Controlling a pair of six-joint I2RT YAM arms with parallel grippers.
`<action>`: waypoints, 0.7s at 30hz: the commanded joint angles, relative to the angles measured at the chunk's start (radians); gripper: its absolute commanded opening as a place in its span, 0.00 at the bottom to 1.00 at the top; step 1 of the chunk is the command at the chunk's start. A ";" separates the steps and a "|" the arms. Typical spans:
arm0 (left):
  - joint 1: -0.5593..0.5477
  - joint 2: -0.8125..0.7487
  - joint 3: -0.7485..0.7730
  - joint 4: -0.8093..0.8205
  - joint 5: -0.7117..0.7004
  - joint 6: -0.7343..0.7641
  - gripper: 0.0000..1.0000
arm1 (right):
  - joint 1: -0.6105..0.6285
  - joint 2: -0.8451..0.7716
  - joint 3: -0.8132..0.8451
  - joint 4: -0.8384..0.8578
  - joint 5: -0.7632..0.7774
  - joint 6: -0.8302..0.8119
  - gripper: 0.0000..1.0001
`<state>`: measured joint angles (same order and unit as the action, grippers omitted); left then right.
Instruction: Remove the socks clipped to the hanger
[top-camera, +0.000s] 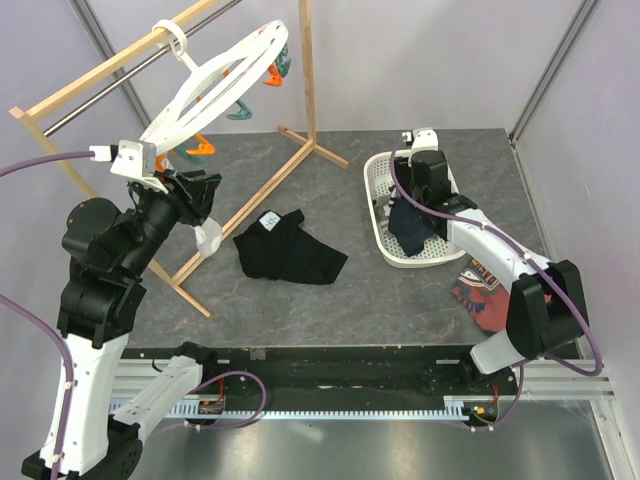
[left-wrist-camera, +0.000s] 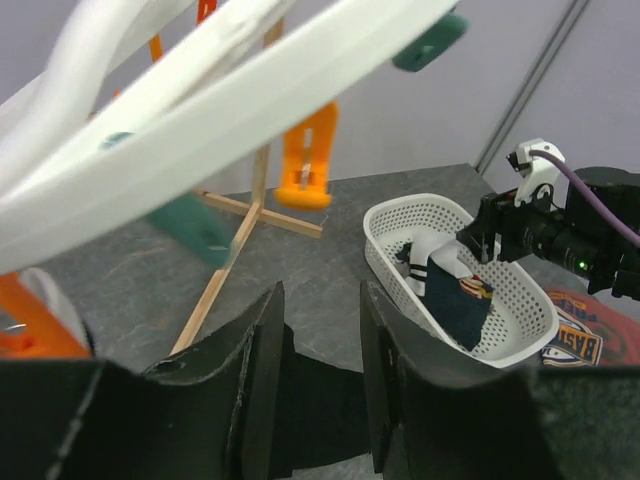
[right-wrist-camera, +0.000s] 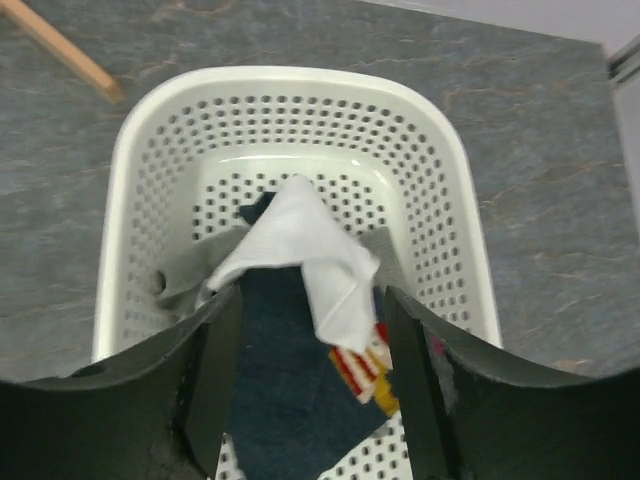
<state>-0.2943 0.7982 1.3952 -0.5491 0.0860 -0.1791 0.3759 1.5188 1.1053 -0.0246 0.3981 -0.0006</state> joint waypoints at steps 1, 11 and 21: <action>-0.003 -0.001 -0.022 0.061 0.069 -0.049 0.43 | 0.024 -0.115 0.090 -0.028 -0.113 0.094 0.71; -0.003 -0.005 -0.050 0.098 0.095 -0.066 0.45 | 0.337 -0.209 -0.163 0.601 -0.263 0.255 0.73; -0.003 0.007 -0.029 0.098 0.049 -0.017 0.47 | 0.618 0.144 0.148 0.657 -0.163 0.177 0.73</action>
<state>-0.2943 0.7986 1.3453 -0.4908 0.1585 -0.2123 0.9581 1.6043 1.1072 0.5625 0.2005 0.2070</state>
